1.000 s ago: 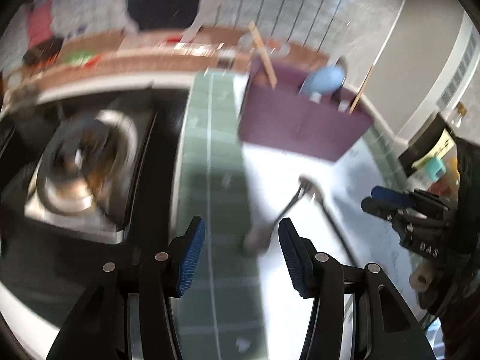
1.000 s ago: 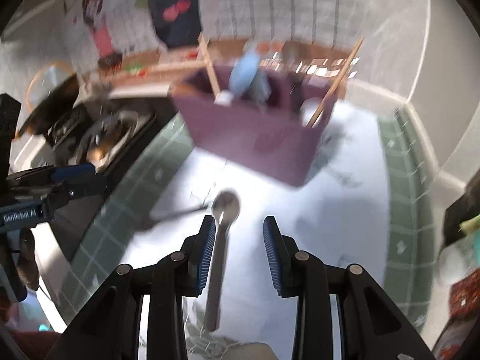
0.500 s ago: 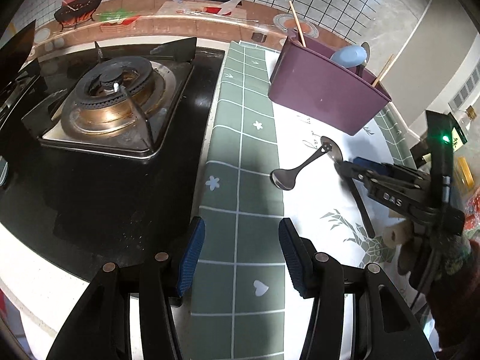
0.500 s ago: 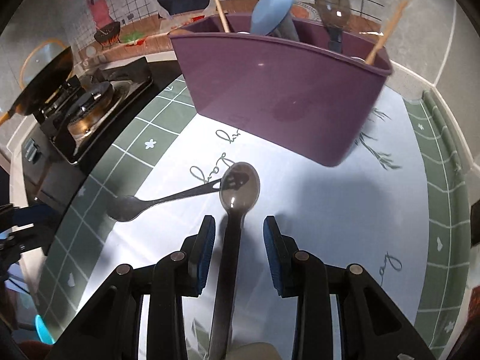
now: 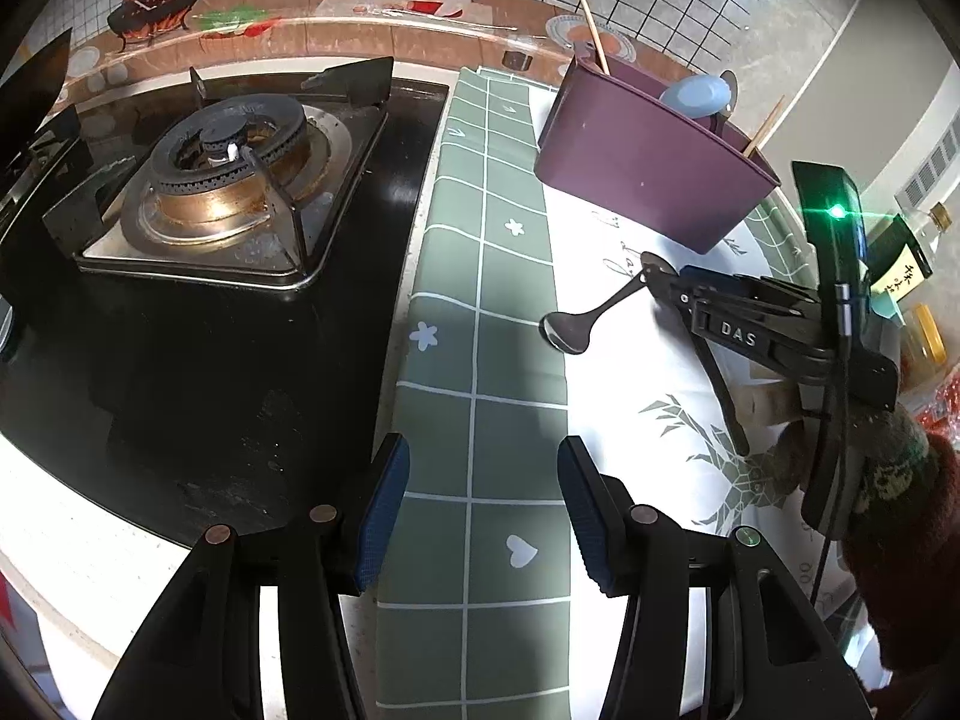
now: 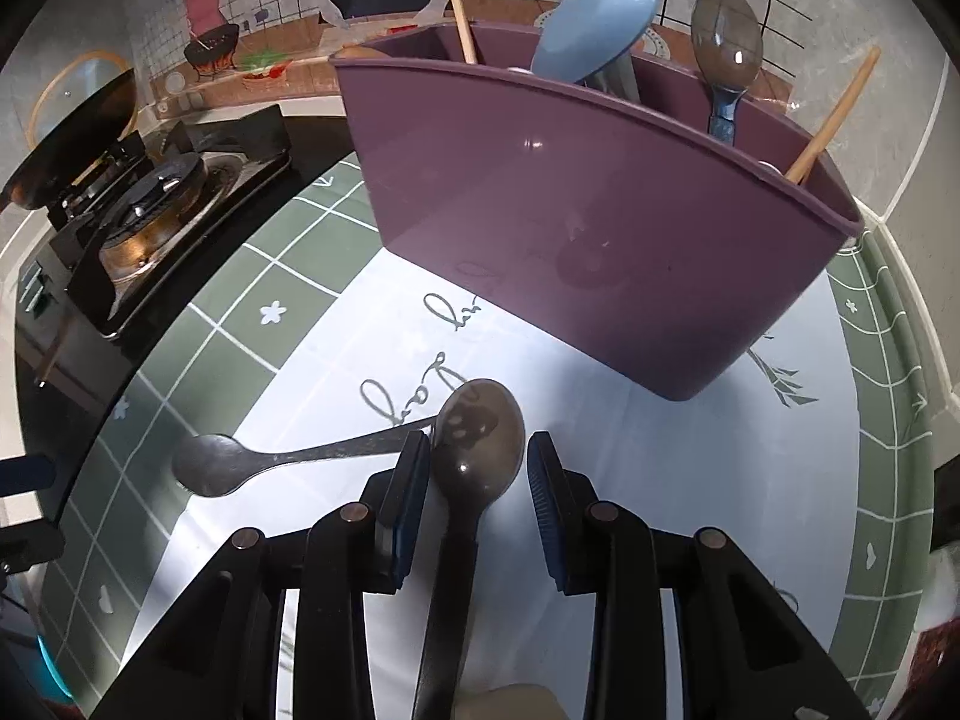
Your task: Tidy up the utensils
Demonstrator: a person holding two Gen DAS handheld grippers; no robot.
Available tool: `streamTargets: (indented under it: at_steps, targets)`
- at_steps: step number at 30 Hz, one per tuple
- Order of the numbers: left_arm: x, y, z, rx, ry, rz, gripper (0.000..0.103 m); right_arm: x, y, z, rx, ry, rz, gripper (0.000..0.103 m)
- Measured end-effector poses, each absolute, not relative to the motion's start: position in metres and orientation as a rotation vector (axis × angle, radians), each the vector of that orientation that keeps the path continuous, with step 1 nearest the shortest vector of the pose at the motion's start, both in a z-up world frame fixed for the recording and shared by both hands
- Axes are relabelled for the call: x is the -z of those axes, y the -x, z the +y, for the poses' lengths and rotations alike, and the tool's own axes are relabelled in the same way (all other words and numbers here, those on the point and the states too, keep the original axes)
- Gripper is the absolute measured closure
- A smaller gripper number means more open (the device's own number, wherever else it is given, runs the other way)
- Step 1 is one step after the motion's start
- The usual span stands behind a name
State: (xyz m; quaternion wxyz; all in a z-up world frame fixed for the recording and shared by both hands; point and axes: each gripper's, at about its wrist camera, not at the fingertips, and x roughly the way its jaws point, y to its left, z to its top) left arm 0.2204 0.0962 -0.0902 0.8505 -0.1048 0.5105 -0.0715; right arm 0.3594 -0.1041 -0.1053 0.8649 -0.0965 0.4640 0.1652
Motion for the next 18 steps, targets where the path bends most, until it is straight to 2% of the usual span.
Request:
streamTargets:
  at_steps: [11,15,18]
  targets:
    - [0.089,-0.225,0.081,0.193,0.227,1.084,0.05,0.104,-0.357,-0.115,-0.347,0.134,0.975,0.073]
    - [0.087,-0.231,0.075,0.201,0.244,1.043,0.038,0.093,-0.339,-0.135,-0.324,0.078,0.945,0.074]
    - [0.092,-0.242,0.074,0.212,0.311,1.058,0.038,0.081,-0.316,-0.155,-0.302,0.047,0.909,0.074]
